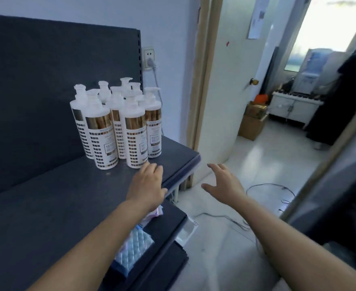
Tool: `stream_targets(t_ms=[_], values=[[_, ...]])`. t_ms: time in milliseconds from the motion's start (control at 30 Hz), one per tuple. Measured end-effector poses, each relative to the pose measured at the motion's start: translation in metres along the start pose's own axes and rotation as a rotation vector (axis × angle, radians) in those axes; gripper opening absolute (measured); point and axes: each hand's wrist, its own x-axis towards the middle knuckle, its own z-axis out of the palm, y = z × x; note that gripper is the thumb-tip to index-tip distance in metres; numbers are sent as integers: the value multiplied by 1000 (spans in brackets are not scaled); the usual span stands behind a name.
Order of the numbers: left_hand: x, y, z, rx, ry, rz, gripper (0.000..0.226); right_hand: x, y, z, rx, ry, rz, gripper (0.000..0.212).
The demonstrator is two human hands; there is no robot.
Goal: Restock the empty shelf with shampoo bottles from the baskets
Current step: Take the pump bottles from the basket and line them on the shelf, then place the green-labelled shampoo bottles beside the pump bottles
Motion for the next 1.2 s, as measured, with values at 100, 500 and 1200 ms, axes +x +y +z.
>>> stream_targets(t_ms=[100, 500, 1200], values=[[-14, 35, 16, 32, -11, 137, 56, -49, 36, -2, -62, -16, 113, 68], [-77, 209, 112, -30, -215, 524, 48, -223, 184, -7, -108, -85, 511, 62], [-186, 411, 286, 114, -735, 472, 54, -419, 417, 14, 72, -240, 958, 66]])
